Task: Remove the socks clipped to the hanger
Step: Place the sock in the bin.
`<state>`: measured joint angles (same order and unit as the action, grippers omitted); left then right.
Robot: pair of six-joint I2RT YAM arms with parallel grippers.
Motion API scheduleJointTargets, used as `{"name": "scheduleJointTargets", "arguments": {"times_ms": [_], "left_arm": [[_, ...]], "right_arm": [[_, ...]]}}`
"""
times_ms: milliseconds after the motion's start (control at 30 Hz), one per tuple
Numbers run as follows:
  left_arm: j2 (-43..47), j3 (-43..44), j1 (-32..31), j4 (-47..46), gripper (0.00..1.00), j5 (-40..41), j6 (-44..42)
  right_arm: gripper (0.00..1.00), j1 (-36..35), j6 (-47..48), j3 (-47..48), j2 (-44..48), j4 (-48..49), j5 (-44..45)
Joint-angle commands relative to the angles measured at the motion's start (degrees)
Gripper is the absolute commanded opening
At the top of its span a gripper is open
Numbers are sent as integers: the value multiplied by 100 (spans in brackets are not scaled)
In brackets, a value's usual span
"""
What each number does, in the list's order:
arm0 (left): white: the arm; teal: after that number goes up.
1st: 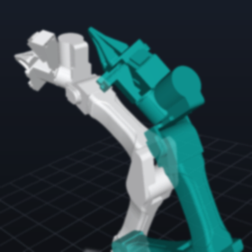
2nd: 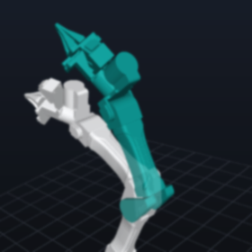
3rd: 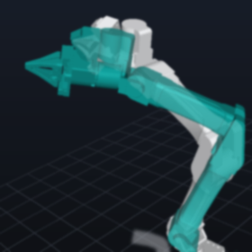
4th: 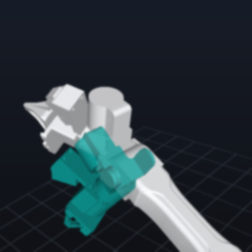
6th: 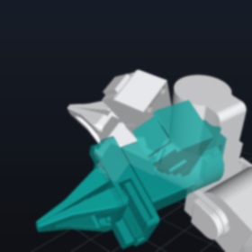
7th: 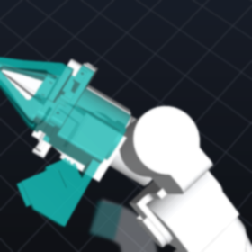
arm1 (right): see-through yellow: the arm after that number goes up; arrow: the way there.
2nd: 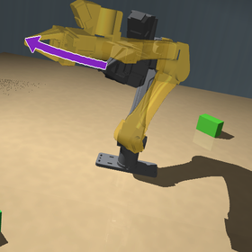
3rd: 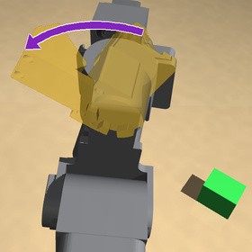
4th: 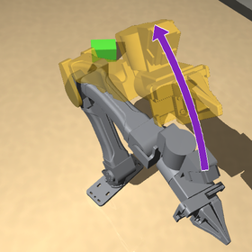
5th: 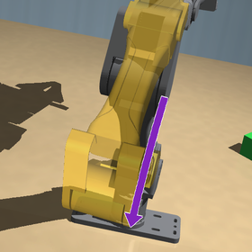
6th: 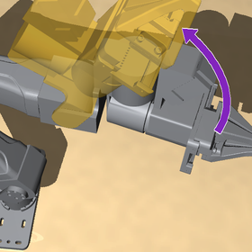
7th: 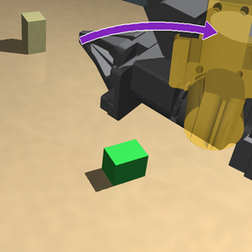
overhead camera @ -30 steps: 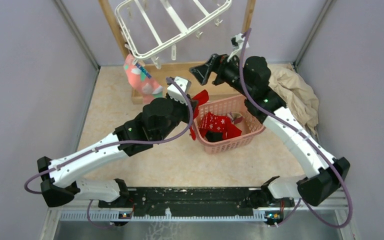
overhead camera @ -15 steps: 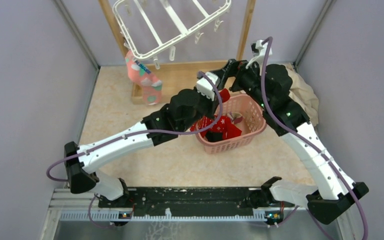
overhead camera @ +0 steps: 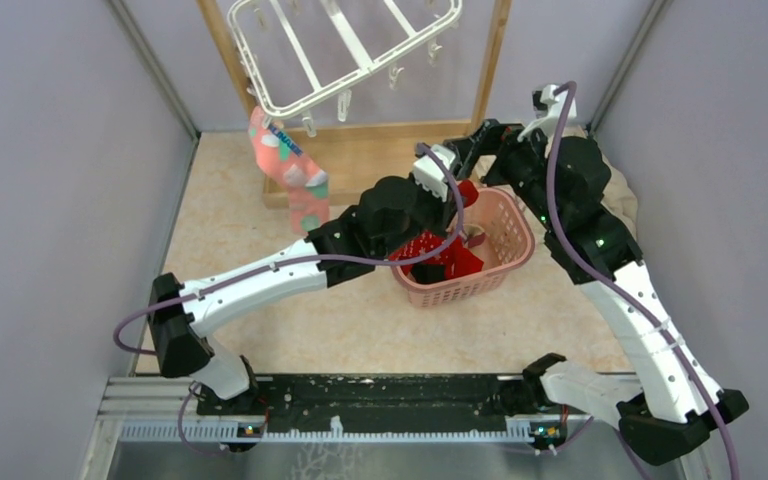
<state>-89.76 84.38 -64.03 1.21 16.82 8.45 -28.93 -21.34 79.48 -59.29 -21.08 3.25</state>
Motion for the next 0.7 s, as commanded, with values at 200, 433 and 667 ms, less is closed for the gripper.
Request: {"name": "scheduleJointTargets", "arguments": {"times_ms": [200, 433, 667], "left_arm": [[-401, 581, -13, -447, 1, -384, 34], [-528, 448, 22, -533, 1, -368, 145], [-422, -72, 120, -521, 26, -109, 284]], "right_arm": [[99, 172, 117, 35, 180, -7, 200], [99, 261, 154, -22, 251, -44, 221], [99, 324, 143, -37, 269, -78, 180]]}}
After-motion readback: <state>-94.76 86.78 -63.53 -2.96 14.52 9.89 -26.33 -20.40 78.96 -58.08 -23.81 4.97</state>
